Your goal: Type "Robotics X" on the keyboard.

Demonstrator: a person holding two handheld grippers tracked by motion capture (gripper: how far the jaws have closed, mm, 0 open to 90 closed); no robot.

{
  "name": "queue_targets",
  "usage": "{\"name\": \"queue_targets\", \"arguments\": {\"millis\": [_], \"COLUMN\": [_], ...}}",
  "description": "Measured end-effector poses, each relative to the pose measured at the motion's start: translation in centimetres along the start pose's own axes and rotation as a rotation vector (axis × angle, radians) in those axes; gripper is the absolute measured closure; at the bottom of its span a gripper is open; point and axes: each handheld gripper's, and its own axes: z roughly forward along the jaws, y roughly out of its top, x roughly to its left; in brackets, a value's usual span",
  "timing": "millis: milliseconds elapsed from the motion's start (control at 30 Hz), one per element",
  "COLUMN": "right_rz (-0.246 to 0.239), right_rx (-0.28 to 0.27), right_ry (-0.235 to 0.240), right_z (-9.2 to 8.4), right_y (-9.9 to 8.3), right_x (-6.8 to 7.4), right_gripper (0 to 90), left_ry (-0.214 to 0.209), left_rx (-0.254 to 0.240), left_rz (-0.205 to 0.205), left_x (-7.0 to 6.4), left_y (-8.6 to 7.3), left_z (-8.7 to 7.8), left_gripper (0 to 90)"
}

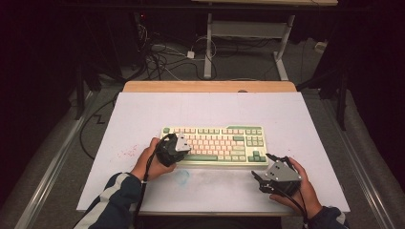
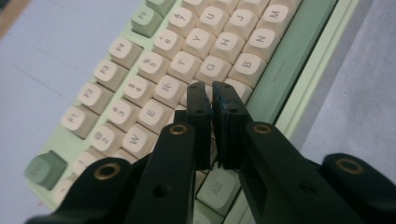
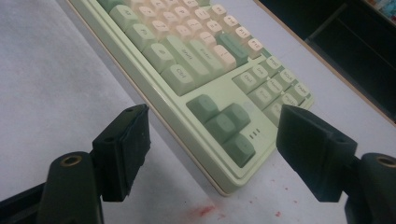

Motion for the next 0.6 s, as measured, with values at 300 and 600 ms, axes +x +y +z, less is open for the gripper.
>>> {"name": "queue_targets", "arguments": {"millis": [300,600], "right_rz": [0.009,0.039], "right_rx": [-0.005,-0.002], "right_ry": [-0.003,-0.010], "right_z": [-0.1,-0.1], "right_y": [0.0,-0.1], "right_x": [-0.2,-0.5], "right_gripper": [27.0,27.0], "left_ry": [0.011,0.080], "left_rx": [-0.109,-0.183], "left_rz": [0.022,0.031], "left_x": [0.5,1.2], "left_y": [0.5,-0.3], "left_z": [-2.0,-3.5], "left_gripper": [60.0,27.7]}}
